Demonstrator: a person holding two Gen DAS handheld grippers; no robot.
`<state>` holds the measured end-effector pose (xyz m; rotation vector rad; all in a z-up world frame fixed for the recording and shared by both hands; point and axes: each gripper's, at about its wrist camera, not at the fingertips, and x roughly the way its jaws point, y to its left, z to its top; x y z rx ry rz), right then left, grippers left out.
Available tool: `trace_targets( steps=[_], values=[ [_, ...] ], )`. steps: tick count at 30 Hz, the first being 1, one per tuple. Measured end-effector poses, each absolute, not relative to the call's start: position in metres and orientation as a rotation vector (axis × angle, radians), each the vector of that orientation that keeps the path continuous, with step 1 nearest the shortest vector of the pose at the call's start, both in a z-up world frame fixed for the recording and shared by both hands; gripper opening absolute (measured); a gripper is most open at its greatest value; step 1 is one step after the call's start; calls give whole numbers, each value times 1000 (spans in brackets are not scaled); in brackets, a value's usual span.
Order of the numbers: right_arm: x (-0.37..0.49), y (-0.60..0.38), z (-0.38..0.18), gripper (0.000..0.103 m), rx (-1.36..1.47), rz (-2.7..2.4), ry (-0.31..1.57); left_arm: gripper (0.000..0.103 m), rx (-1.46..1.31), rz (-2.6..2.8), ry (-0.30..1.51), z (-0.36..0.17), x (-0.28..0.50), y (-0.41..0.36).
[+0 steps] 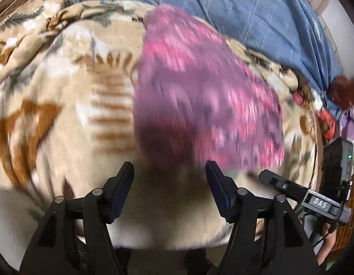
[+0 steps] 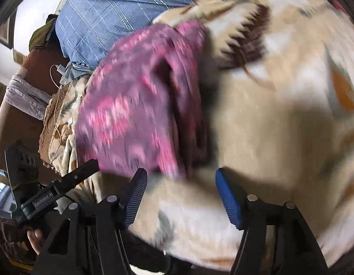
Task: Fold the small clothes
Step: 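Release the folded shirt and lift both grippers away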
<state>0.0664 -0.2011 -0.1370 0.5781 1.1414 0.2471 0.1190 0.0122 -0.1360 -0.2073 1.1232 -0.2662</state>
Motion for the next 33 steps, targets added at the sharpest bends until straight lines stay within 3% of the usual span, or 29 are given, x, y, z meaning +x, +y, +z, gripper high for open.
trace_targets(
  steps=[8,23,33],
  values=[
    [6,-197,-128,65,556,109,1176,65,-78,-166,978,-111,46,10],
    [-83,-166,13,68,305,88,888,66,28,-3,672,2,-42,21],
    [-91,-137,65,71,184,61,815,69,26,-88,660,44,-61,26]
  ],
)
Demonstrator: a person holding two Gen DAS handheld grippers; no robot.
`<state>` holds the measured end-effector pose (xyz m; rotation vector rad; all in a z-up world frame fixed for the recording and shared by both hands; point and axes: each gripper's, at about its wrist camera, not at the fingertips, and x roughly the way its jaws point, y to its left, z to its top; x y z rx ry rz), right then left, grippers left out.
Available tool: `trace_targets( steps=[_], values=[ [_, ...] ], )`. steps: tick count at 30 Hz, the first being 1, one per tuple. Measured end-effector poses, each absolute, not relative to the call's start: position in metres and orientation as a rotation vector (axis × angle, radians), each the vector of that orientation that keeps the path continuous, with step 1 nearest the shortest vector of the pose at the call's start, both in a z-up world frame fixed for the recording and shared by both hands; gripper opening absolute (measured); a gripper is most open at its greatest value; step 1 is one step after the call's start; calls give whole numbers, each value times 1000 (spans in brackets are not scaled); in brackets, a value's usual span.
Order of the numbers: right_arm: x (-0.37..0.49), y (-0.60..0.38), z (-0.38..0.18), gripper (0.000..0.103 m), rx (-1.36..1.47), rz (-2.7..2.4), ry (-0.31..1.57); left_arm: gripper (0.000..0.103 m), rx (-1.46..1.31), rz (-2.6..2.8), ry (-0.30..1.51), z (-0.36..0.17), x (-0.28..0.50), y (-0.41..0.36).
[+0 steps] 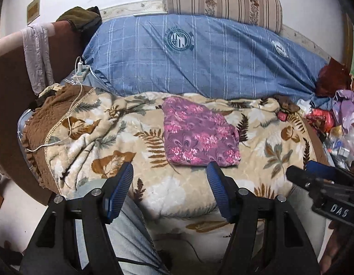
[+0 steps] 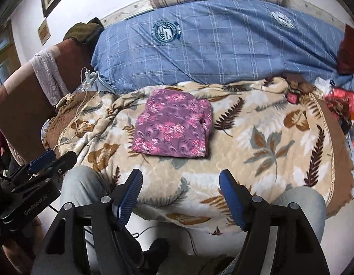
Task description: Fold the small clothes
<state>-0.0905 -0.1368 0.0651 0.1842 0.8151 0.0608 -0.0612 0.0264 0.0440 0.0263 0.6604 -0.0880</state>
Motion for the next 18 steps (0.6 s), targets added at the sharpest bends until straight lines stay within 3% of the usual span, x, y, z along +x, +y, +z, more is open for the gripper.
trace_targets(
  steps=[18],
  values=[
    [-85,-128,78,71,142,28,798,73,42,-75,655,56,-62,21]
  ],
)
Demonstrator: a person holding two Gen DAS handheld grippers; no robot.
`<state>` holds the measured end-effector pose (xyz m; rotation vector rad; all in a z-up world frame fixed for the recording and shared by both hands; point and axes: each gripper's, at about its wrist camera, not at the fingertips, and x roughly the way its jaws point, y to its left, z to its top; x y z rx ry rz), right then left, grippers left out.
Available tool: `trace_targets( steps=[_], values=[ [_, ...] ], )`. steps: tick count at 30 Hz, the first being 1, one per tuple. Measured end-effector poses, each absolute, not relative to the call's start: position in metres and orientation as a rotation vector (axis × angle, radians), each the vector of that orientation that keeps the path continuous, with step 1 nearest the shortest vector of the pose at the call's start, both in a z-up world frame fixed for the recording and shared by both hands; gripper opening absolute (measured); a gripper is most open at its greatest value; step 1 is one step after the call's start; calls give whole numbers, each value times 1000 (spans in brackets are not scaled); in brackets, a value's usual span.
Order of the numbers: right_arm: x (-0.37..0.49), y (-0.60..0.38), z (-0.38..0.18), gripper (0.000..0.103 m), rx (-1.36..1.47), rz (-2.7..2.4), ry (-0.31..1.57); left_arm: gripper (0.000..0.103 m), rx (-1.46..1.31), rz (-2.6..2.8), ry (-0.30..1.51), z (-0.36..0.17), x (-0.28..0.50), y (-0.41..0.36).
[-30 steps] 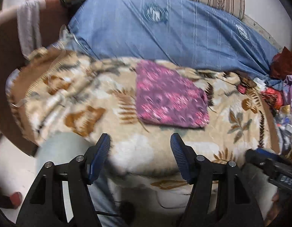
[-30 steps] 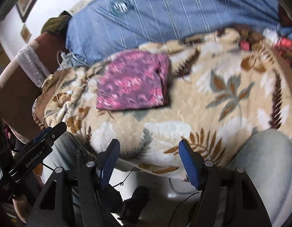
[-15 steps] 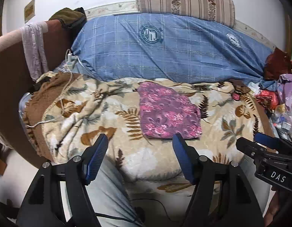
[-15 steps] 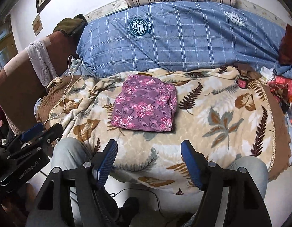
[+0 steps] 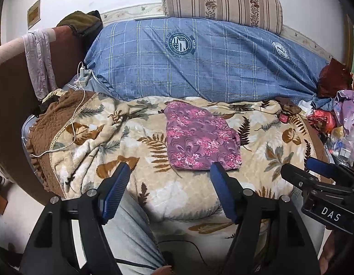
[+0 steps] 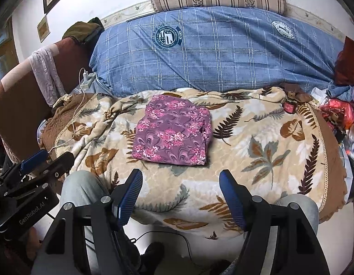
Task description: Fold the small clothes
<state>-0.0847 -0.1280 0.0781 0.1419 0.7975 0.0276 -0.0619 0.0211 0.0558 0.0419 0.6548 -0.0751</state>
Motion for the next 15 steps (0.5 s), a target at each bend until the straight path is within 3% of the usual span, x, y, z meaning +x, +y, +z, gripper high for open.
trace_targets(
  steps=[15],
  values=[
    [-86,-132,84,72,143,18,778,73,55,-61,654,56,-62,19]
  ],
)
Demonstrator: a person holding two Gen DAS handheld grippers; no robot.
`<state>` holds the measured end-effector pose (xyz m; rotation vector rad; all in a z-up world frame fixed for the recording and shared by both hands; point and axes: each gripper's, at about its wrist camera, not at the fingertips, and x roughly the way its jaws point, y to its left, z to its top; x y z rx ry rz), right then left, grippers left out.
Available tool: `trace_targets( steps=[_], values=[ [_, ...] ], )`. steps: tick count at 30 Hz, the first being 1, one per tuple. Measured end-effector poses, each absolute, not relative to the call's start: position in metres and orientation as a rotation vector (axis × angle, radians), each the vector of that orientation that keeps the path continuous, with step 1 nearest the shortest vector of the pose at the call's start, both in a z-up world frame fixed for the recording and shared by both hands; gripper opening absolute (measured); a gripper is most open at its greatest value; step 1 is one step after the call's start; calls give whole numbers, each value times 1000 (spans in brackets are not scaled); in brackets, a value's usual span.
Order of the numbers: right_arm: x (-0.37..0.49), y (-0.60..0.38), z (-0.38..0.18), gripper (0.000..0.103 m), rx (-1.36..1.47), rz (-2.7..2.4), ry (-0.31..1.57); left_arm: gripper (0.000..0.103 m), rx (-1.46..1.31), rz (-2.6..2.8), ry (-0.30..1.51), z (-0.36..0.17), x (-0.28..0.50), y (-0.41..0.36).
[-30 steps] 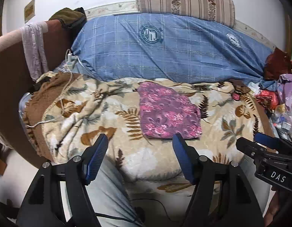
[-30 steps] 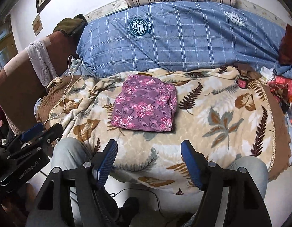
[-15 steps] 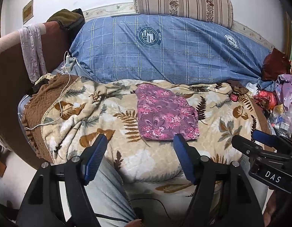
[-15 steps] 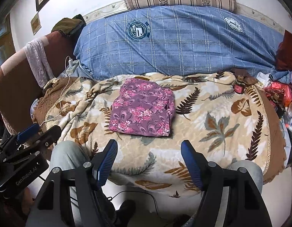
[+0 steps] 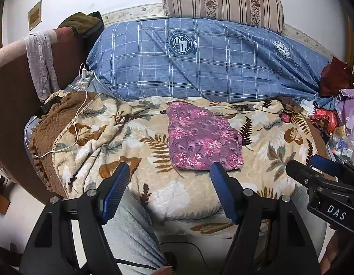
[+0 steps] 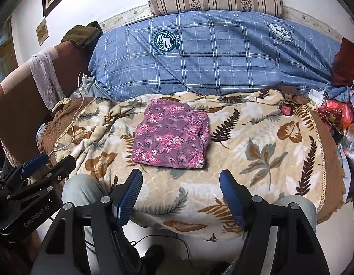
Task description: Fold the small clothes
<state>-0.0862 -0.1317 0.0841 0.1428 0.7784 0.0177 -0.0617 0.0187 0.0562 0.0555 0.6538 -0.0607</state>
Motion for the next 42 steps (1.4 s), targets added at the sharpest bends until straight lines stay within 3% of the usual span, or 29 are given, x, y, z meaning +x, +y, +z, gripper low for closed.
trace_targets(
  steps=[42],
  values=[
    [-84,-135,80,72,142,6,789,73,64,-71,668,53,-59,18]
  ],
)
